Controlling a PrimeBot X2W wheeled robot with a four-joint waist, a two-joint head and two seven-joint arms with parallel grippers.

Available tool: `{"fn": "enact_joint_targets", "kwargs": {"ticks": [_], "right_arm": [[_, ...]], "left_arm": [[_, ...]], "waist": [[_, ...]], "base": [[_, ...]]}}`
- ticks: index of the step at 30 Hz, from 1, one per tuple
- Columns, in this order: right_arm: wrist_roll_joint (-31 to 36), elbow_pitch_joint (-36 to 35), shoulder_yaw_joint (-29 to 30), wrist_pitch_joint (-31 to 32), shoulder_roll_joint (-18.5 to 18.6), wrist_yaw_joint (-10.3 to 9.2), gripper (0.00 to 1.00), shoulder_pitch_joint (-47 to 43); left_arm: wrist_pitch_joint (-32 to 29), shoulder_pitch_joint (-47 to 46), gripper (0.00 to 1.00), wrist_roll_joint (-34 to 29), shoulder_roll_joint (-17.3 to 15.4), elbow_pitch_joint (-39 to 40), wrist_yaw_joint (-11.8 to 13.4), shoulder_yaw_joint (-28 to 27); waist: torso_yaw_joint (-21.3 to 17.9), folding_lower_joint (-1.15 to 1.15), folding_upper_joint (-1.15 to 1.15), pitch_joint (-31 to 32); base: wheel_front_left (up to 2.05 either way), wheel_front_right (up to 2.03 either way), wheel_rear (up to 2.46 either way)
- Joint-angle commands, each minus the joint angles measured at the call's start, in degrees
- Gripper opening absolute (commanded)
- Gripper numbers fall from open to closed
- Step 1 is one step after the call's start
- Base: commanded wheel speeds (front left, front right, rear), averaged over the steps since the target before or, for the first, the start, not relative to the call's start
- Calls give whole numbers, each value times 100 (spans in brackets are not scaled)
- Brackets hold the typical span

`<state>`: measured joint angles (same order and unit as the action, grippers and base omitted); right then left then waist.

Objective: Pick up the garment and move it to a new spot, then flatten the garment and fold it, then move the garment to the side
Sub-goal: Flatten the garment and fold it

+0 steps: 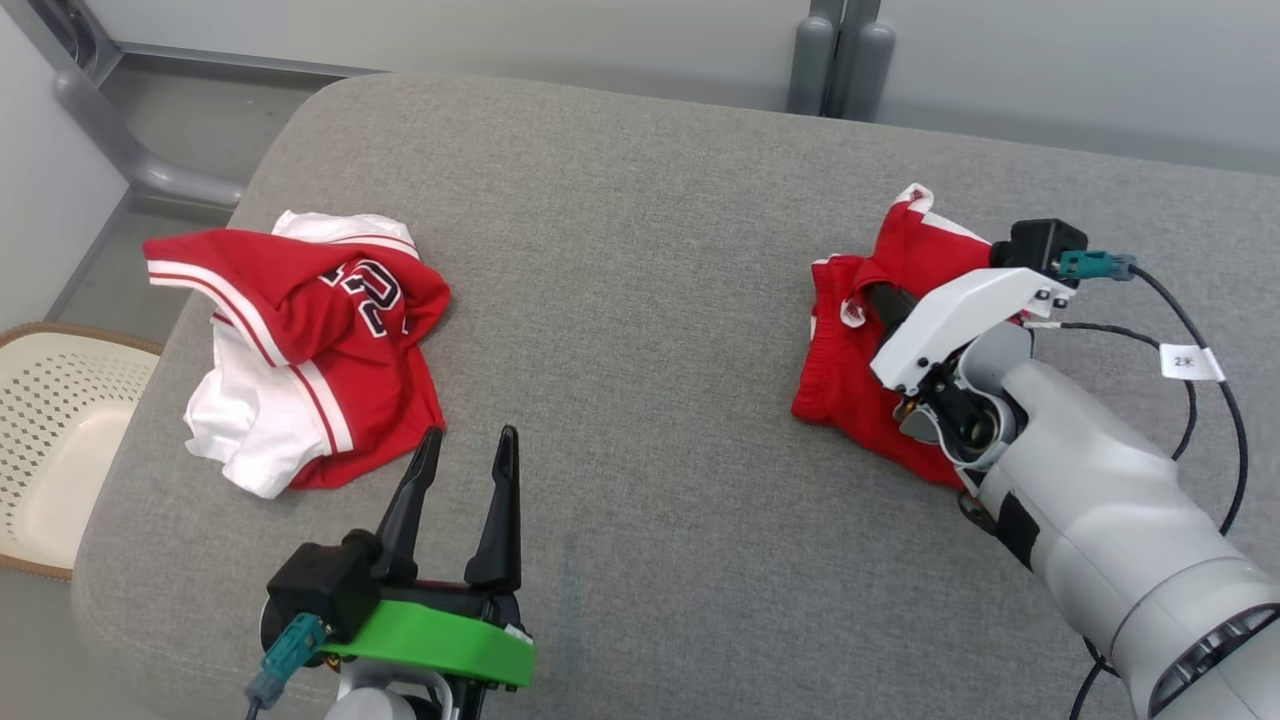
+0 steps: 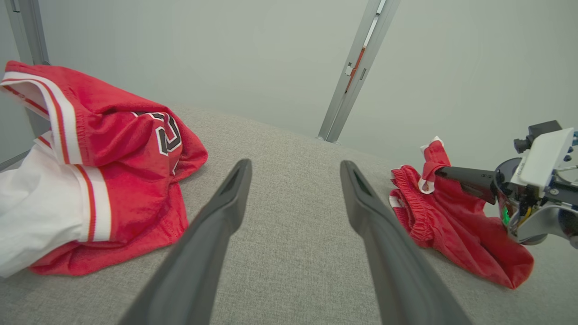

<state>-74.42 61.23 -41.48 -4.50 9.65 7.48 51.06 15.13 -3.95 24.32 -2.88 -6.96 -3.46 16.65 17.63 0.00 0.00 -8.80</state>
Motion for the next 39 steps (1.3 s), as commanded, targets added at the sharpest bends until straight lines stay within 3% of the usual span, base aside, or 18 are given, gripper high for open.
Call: {"fn": "enact_joint_targets", "kwargs": {"ticks": [1, 2, 9, 14, 18, 21, 25, 33, 34, 35, 36, 39], "right_arm": [[34, 45, -38, -39, -59, 2, 88, 77], [34, 44, -61, -22, -106, 2, 100, 73], [42, -532, -244, -54, -1, 2, 100, -83], [21, -1488, -262, -407, 437, 2, 100, -339], [76, -2101, -114, -794, 1043, 2, 100, -609], [232, -2075, 57, -955, 1446, 2, 100, -846], [378, -1868, 219, -1026, 1686, 2, 100, -1054], [548, -1589, 375, -1063, 1602, 2, 100, -1129], [578, -1512, 353, -1052, 1586, 2, 45, -1058], [585, -1451, 335, -1003, 1550, 2, 9, -993], [599, -1360, 313, -939, 1517, 2, 0, -909], [628, -1061, 204, -672, 1462, 2, 0, -741]], "left_arm": [[1, -36, 100, -7, -3, -22, 31, -13], [1, -40, 100, -17, -3, -29, 27, -25], [1, 42, 100, -39, -4, -55, 10, -120], [1, 178, 100, -32, -5, -10, 27, -243], [1, 239, 100, -43, -5, 72, 40, -303], [1, 267, 100, -36, -5, 126, 52, -303], [1, 245, 100, -55, -5, 171, 54, -267], [1, 123, 100, -138, -5, 192, 17, -245], [1, 89, 100, -145, -5, 203, 16, -225], [1, 60, 100, -149, -5, 210, 17, -217], [1, 29, 100, -154, -5, 219, 20, -197], [1, -36, 100, -151, -5, 231, 49, -158]], "waist": [[-56, 0, 0, 14], [-94, 0, 0, 24], [-505, 0, 0, 219], [-876, 0, 0, 429], [-1110, 0, 0, 522], [-1191, 0, 0, 532], [-1193, 0, 0, 494], [-976, 0, 0, 331], [-925, 0, 0, 278], [-885, 0, 0, 236], [-825, 0, 0, 176], [-661, 0, 0, 26]], "base": [[0, 0, 0], [0, 0, 0], [0, 0, 0], [0, 0, 0], [0, 0, 0], [0, 0, 0], [0, 0, 0], [0, 0, 0], [0, 0, 0], [0, 0, 0], [0, 0, 0], [0, 0, 0]]}}
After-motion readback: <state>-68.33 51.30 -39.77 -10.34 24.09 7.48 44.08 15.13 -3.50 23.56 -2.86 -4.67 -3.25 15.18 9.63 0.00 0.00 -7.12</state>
